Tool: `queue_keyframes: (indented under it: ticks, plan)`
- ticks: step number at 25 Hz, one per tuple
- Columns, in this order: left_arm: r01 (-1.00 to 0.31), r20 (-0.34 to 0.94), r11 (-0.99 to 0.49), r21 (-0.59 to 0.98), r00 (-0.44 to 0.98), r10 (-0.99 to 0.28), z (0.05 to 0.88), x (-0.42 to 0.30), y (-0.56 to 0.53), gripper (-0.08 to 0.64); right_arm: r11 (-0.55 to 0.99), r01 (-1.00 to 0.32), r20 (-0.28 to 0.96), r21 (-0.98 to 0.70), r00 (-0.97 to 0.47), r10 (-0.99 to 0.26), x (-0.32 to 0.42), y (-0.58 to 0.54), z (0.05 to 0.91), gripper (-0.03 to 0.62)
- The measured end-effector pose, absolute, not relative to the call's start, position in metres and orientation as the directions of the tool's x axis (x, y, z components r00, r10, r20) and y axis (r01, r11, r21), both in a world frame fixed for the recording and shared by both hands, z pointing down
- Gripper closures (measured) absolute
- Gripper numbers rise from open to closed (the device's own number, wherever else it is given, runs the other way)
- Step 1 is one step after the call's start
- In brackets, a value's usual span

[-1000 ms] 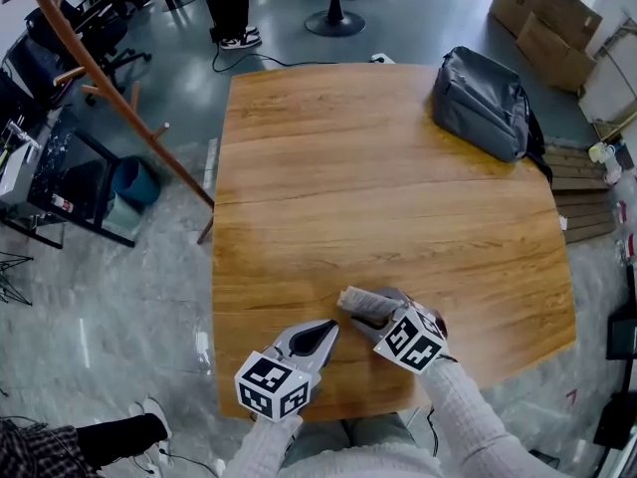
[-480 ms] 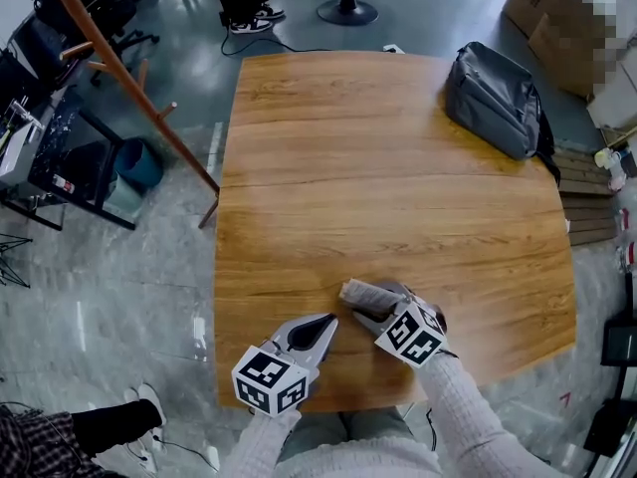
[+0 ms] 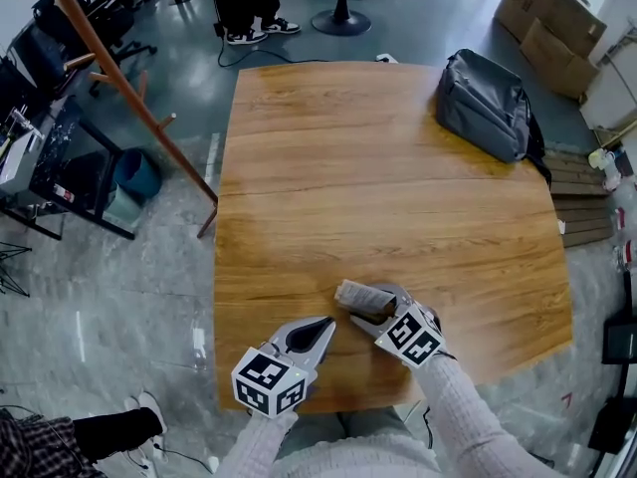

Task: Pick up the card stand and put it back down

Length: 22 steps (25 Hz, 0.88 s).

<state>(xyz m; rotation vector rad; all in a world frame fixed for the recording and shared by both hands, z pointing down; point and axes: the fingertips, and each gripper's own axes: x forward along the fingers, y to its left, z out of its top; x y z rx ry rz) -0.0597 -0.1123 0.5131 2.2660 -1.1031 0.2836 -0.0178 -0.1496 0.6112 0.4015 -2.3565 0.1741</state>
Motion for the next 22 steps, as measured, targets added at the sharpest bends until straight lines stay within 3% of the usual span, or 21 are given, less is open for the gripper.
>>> queue_keyframes:
  ticks: [5,11,22]
  plan:
    - [-0.767,0.425,-0.499,0.403,0.64,-0.64,0.505,-0.056,-0.114,0.553,0.921,-0.39,0.655,-0.015,-0.699,-0.286,-0.003,-0.148,0.587,0.361]
    - [-0.749,0.415,-0.542,0.382,0.663,-0.623,0.493,-0.046,-0.108,0.552,0.882,-0.471,0.617,-0.007,-0.696,-0.366,0.022,-0.132,0.554,0.436]
    - [-0.712,0.382,-0.613,0.342,0.701,-0.602,0.466,-0.028,-0.101,0.552,0.864,-0.501,0.461,0.054,-0.755,-0.466,0.02,-0.104,0.459,0.529]
